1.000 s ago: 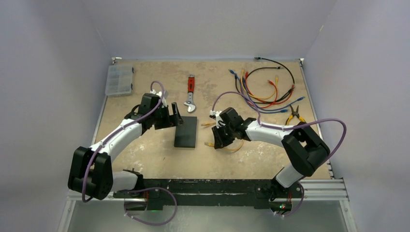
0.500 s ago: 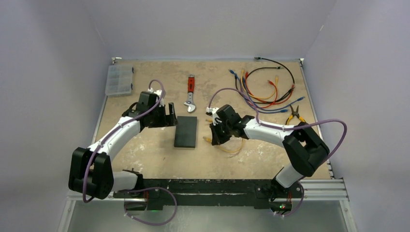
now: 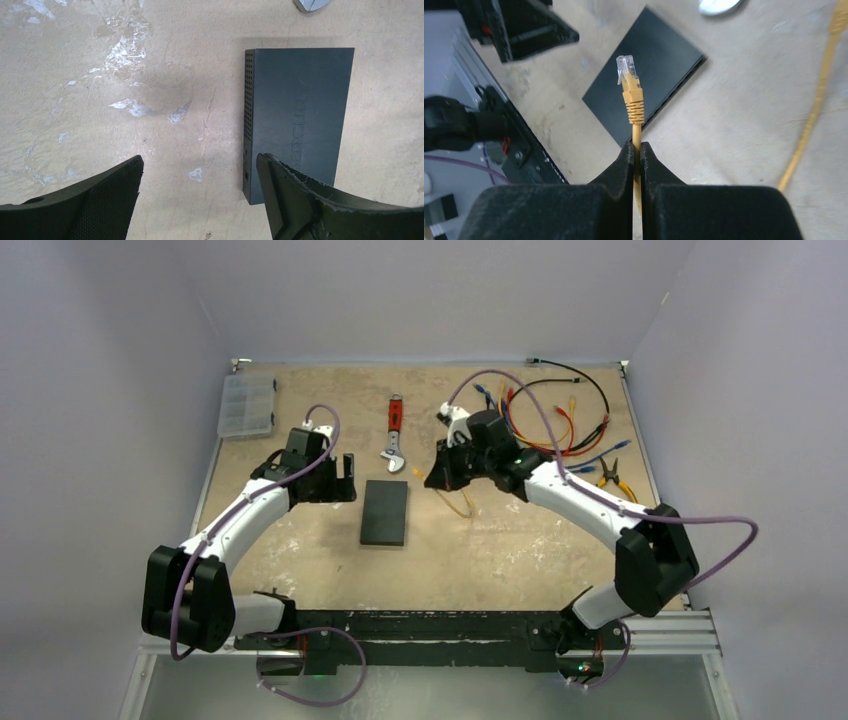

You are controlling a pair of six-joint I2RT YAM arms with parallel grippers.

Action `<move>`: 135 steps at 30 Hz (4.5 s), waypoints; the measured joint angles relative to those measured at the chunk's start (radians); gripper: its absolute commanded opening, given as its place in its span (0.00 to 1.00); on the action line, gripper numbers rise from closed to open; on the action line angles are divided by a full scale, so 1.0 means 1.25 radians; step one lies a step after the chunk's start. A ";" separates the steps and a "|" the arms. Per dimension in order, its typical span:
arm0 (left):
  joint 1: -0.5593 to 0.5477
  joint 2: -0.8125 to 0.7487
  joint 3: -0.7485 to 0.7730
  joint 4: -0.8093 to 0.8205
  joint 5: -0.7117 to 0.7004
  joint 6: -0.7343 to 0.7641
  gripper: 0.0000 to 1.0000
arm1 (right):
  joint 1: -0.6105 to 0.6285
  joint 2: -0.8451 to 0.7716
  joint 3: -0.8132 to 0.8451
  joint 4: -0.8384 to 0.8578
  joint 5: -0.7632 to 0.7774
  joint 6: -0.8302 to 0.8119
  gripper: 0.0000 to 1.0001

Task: Pull the plug from the switch port
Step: Pick up the connector from the center of the board, then place the connector at the center of the board, then reset both arms

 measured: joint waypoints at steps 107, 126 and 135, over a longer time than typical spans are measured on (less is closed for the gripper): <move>0.000 0.011 0.000 0.003 0.016 -0.004 0.90 | -0.403 0.283 0.373 -0.030 0.208 -0.083 0.97; 0.000 -0.260 -0.160 0.393 0.090 -0.186 0.99 | -0.403 -0.272 -0.197 0.227 0.205 -0.018 0.99; 0.000 -0.381 -0.302 0.583 -0.104 -0.172 0.99 | -0.403 -0.445 -0.396 0.329 0.378 0.025 0.99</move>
